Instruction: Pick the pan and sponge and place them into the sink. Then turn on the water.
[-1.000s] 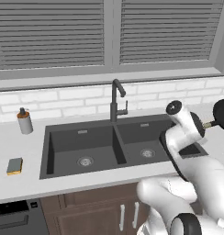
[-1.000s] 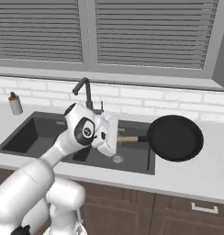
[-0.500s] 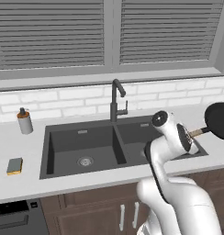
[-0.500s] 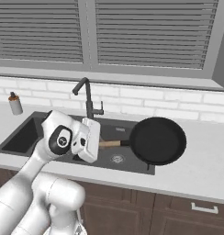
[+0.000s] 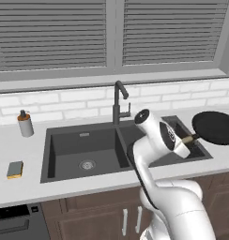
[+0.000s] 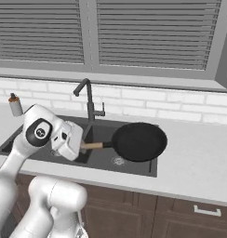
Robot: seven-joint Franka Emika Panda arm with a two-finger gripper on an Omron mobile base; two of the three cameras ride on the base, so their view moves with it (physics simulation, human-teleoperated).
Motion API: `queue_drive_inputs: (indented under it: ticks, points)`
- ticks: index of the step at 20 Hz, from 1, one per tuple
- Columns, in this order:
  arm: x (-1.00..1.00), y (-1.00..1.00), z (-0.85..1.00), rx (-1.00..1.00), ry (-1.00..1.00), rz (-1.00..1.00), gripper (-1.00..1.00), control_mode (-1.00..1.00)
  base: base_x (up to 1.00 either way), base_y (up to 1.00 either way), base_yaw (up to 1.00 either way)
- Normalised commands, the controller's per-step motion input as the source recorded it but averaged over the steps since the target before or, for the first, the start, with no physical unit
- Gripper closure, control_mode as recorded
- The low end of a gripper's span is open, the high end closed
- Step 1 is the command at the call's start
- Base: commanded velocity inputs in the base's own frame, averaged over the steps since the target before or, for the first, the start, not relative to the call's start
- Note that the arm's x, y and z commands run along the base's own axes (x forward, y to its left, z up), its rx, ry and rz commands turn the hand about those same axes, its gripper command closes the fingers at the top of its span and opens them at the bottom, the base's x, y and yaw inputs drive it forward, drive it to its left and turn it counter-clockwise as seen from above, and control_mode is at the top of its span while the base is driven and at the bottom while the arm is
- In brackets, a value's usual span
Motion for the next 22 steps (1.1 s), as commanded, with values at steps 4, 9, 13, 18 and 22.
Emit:
queue_drive_inputs:
  ticks: [4,9,13,18,22]
  points:
    - [-0.06,0.53,0.07,0.21,0.15,0.06,1.00,-1.00,0.00,0.00,0.00]
    - [0.00,0.68,0.00,0.17,0.16,0.04,1.00,-1.00,0.00,0.00,0.00]
    - [-0.10,1.00,0.00,0.01,0.00,0.00,1.00,-1.00,0.00,0.00,0.00]
    - [-0.05,0.95,0.00,0.01,-0.02,0.00,1.00,-1.00,0.00,0.00,0.00]
    - [0.00,0.82,-0.01,0.07,0.00,0.01,1.00,-1.00,0.00,0.00,0.00]
